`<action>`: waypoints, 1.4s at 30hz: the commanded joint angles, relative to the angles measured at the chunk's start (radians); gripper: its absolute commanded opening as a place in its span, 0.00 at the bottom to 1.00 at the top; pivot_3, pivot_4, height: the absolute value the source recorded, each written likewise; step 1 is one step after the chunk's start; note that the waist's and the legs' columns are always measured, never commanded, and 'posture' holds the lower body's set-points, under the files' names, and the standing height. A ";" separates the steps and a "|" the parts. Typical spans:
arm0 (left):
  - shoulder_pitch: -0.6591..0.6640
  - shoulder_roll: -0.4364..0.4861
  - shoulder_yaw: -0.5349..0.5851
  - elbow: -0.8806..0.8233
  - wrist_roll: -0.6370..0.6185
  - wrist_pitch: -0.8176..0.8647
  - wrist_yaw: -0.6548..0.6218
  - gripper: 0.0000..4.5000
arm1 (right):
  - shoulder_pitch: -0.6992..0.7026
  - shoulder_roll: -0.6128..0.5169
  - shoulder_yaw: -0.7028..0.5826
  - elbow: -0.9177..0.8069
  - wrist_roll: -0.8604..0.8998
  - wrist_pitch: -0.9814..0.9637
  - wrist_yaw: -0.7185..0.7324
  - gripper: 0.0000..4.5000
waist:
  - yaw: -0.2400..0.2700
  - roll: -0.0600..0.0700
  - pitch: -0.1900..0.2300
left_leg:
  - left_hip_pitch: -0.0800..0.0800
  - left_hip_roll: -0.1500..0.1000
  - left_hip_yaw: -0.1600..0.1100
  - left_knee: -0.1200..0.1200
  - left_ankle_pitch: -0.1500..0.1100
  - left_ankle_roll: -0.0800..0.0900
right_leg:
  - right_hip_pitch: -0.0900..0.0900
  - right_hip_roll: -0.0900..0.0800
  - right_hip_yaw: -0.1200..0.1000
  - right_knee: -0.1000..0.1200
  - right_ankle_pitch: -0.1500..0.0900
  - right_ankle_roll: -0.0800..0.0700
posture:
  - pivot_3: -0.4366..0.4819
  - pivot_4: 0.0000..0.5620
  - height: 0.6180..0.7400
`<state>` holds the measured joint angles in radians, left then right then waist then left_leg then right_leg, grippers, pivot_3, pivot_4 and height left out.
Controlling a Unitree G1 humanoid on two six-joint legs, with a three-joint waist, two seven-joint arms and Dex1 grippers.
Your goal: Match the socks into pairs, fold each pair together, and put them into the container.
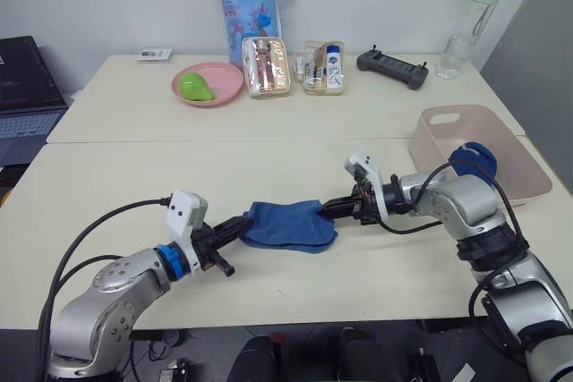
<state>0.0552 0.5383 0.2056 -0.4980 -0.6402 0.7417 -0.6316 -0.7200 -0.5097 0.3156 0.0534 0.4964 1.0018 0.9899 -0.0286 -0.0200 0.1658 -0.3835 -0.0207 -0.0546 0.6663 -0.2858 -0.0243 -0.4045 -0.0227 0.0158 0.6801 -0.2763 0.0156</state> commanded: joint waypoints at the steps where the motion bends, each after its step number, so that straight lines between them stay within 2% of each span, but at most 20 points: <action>1: -0.002 0.004 0.006 0.007 0.009 -0.034 0.004 0.00 | -0.012 0.012 0.004 -0.005 -0.014 -0.030 0.013 0.01 | 0.000 0.000 0.000 | 0.000 0.000 0.000 0.000 0.000 0.000 | 0.000 0.000 0.000 0.000 0.000 0.000 | 0.48 0.27 1.00; 27: -0.014 0.043 -0.052 0.054 0.044 -0.064 -0.042 0.00 | 0.021 0.042 0.009 0.008 -0.086 -0.058 0.003 0.01 | 0.000 0.000 0.000 | 0.000 0.000 0.000 0.000 0.000 0.000 | 0.000 0.000 0.000 0.000 0.000 0.000 | 0.48 0.27 1.00; 28: -0.013 0.046 -0.054 0.056 0.047 -0.066 -0.046 0.00 | 0.020 0.041 0.007 0.010 -0.088 -0.060 0.005 0.05 | 0.000 0.000 0.000 | 0.000 0.000 0.000 0.000 0.000 0.000 | 0.000 0.000 0.000 0.000 0.000 0.000 | 0.48 0.27 1.00; 31: -0.012 0.048 -0.054 0.058 0.059 -0.076 -0.043 0.14 | 0.023 0.024 0.004 0.007 -0.093 -0.082 0.023 0.23 | 0.000 0.000 0.000 | 0.000 0.000 0.000 0.000 0.000 0.000 | 0.000 0.000 0.000 0.000 0.000 0.000 | 0.48 0.27 1.00; 34: 0.002 0.068 -0.025 0.052 0.057 -0.075 -0.047 0.35 | 0.023 0.005 -0.013 -0.010 -0.088 -0.094 0.030 0.47 | 0.000 0.000 0.000 | 0.000 0.000 0.000 0.000 0.000 0.000 | 0.000 0.000 0.000 0.000 0.000 0.000 | 0.48 0.27 1.00; 37: 0.031 0.120 0.058 0.050 0.035 -0.074 -0.073 0.58 | 0.016 -0.019 -0.065 -0.051 -0.059 -0.114 0.034 0.71 | -0.001 0.000 0.000 | 0.000 0.000 0.000 -0.001 0.000 0.000 | 0.000 0.000 0.000 0.000 0.000 0.000 | 0.48 0.27 1.00; 40: 0.033 0.168 0.132 0.072 0.005 -0.067 -0.108 0.79 | 0.010 -0.020 -0.101 -0.085 -0.046 -0.151 0.035 0.71 | -0.001 0.000 0.000 | 0.000 0.001 0.000 -0.001 0.000 0.000 | -0.001 0.000 -0.001 0.000 0.000 0.000 | 0.48 0.27 1.00; 42: 0.016 0.188 0.172 0.094 -0.026 -0.057 -0.127 0.79 | 0.011 -0.006 -0.112 -0.104 -0.051 -0.193 0.031 0.71 | -0.001 0.000 0.000 | 0.000 0.001 0.000 -0.001 0.000 0.000 | 0.000 0.000 -0.001 0.000 0.000 0.000 | 0.48 0.27 1.00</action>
<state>0.0878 0.7140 0.3308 -0.4062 -0.6308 0.6884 -0.7366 -0.6923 -0.5268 0.2286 -0.0030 0.4257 0.8541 1.0111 -0.0292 -0.0196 0.1661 -0.3831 -0.0202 -0.0548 0.6653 -0.2858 -0.0243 -0.4048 -0.0226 0.0151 0.6798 -0.2766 0.0154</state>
